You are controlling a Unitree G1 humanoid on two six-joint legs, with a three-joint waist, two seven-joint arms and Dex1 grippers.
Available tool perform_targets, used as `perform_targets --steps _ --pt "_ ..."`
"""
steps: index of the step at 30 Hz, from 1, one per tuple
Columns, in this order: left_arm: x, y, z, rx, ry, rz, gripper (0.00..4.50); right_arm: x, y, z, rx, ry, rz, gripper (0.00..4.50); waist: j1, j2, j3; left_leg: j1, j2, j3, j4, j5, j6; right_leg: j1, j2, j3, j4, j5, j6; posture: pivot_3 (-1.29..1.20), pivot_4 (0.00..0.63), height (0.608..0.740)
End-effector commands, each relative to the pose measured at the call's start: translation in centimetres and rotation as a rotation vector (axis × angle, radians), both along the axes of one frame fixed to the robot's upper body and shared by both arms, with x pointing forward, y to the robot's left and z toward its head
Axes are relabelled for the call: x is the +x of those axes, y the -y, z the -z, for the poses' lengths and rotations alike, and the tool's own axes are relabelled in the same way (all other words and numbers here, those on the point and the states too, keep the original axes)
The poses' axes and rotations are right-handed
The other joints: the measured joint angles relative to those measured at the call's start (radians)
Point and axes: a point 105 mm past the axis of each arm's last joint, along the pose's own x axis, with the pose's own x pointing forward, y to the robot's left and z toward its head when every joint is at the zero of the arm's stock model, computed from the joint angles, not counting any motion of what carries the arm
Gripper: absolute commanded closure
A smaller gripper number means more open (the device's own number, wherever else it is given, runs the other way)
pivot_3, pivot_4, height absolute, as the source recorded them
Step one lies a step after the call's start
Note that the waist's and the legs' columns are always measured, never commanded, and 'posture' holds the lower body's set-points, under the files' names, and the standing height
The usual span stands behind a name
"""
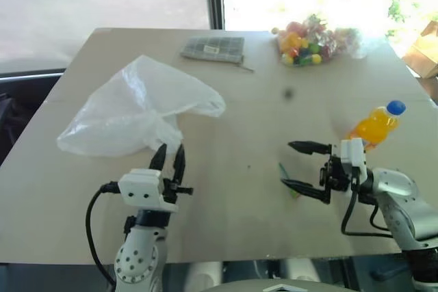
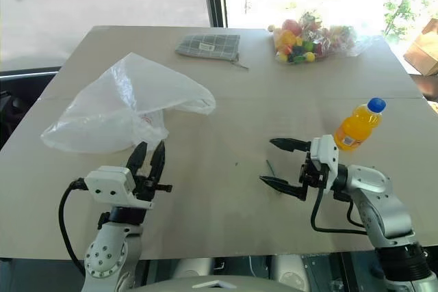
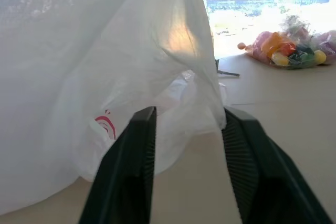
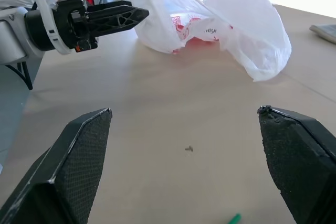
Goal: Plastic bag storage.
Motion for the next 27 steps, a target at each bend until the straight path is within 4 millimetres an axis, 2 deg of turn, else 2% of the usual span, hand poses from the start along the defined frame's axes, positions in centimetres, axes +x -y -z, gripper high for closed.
perform_targets --steps 1,11,18,22,27 --pt "-0.3 -0.4 -1.3 0.018 0.059 -0.016 4.48 -0.2 -0.5 -0.7 0.016 0.035 -0.022 0.00 0.000 0.000 0.000 0.000 0.000 0.000 0.000 0.000 0.000 0.000 0.000 0.000 0.000 0.000 0.000 0.00 0.150 0.740" --pt "-0.6 -1.4 -1.6 0.001 0.059 -0.044 4.48 -0.3 -0.7 -0.5 0.024 0.035 -0.014 0.00 0.000 0.000 0.000 0.000 0.000 0.000 0.001 0.000 0.000 0.000 0.000 0.000 0.001 0.000 0.000 0.00 0.150 0.740" --pt "-1.0 -1.4 -1.7 -0.052 0.067 0.011 4.48 -0.5 -0.6 -0.3 0.023 0.032 -0.008 0.00 -0.001 0.000 0.000 0.000 0.000 0.000 0.001 0.000 0.000 0.000 0.000 0.000 0.001 0.000 0.000 0.00 0.150 0.740" --pt "-0.3 -1.9 -0.4 -0.023 0.007 -0.017 3.37 -0.5 -0.5 -0.2 0.022 0.033 0.002 0.00 0.000 0.000 0.000 0.000 0.000 0.000 0.002 0.000 0.000 0.000 0.000 0.000 0.001 0.000 0.000 0.00 0.150 0.740" --pt "0.8 -1.7 -0.1 0.030 -0.019 0.022 3.37 -0.4 -0.4 -0.1 0.017 0.042 0.008 0.00 0.000 0.000 0.000 0.000 0.000 -0.001 0.003 0.000 0.000 0.000 0.001 -0.001 0.001 0.000 0.000 0.00 0.150 0.740"
